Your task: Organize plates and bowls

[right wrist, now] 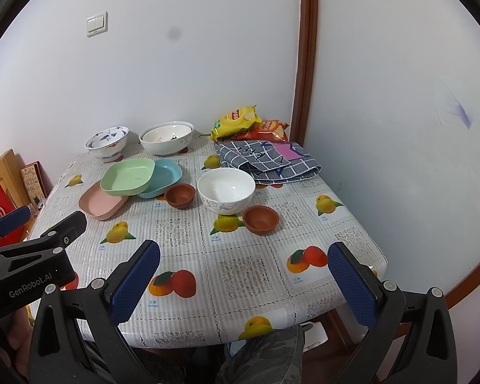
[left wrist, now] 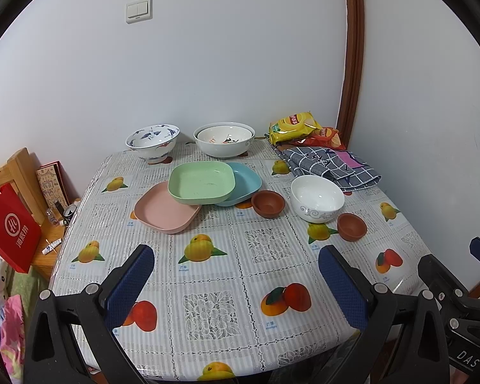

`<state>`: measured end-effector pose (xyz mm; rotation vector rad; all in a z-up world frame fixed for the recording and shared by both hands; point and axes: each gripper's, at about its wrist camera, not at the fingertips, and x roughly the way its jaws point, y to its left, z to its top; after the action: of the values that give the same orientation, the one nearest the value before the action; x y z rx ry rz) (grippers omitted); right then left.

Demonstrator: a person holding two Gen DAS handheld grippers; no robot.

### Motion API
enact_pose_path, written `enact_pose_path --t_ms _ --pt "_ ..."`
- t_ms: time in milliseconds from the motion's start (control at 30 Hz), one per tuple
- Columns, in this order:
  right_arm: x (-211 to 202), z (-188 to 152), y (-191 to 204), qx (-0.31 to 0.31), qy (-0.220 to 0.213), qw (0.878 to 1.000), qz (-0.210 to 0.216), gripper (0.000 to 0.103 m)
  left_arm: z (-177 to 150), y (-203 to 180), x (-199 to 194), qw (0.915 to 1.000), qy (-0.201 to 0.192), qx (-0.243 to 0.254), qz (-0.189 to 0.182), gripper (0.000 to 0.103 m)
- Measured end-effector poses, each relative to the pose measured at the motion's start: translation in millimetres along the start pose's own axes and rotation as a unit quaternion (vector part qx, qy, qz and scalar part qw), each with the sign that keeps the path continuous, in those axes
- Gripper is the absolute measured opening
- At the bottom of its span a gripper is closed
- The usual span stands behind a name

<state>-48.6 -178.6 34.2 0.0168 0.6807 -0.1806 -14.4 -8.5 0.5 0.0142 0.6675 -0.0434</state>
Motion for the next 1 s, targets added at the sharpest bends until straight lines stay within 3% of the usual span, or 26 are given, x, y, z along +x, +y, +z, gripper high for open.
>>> enact_pose_path --t_ms 1000 --pt "-3.4 2.3 -1.4 0.003 -0.008 1.0 0.005 0.103 -0.3 1.6 1.2 1.0 0.003 0.004 -0.002 0.103"
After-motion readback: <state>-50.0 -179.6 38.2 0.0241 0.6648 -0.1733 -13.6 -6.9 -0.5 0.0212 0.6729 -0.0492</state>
